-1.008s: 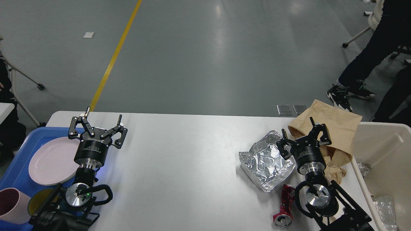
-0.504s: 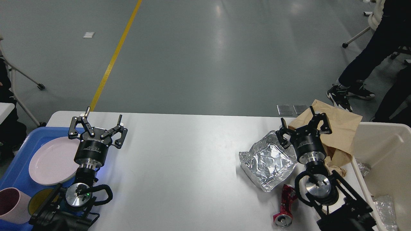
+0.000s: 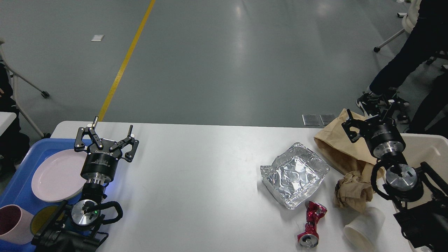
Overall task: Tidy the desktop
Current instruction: 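Move the right gripper from the foil toward the brown paper bag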
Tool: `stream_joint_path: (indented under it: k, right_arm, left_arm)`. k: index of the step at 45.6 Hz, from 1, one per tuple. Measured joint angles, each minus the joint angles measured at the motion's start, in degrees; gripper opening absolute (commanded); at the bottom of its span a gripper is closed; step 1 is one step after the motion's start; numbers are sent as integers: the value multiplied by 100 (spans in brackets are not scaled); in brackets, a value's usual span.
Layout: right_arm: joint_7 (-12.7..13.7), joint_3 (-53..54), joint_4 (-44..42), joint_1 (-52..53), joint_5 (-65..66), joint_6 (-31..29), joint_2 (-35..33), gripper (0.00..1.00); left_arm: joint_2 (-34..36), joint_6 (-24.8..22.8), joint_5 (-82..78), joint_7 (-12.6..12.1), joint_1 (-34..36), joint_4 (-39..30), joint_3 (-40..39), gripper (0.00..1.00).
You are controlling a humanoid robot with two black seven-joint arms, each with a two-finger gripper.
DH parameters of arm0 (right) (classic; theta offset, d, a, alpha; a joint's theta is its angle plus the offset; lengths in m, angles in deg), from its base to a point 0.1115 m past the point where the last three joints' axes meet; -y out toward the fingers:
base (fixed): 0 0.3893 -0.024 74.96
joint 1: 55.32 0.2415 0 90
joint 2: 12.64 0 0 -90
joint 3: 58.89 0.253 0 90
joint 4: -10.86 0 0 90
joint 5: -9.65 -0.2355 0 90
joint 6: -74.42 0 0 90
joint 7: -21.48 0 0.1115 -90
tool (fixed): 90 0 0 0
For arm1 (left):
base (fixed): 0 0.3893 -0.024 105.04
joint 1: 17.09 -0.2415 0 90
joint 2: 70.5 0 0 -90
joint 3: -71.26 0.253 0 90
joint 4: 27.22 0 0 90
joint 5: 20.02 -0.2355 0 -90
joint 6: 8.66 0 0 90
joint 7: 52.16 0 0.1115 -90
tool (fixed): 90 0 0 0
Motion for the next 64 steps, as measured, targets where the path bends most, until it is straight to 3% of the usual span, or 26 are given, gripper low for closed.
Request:
stream_joint_path:
  k: [18,32,38,44,54,64]
  right_arm:
    - [14,19,-46,-308,-35,-472,-166,100]
    - [24,-328,-20,-234,-16,-474,-153,100]
    - [159,-393,-17,-126,46,-428,-245,100]
    - [485,-468,-53,131,107,-286,-429,100]
    - [547,-958,-15,330,168,-351,-933,100]
    - [480,-2644,-18,991,117,-790,-2108,100]
  left_arm:
    - [0,-9,0,0,0,4,1,97]
    - [0,-9,0,0,0,4,2,97]
    - [0,-9,0,0,0,4,2,97]
    - [0,-9,0,0,0,4,2,97]
    - [0,-9,0,0,0,4,2,97]
    - [0,-9,0,0,0,4,3,97]
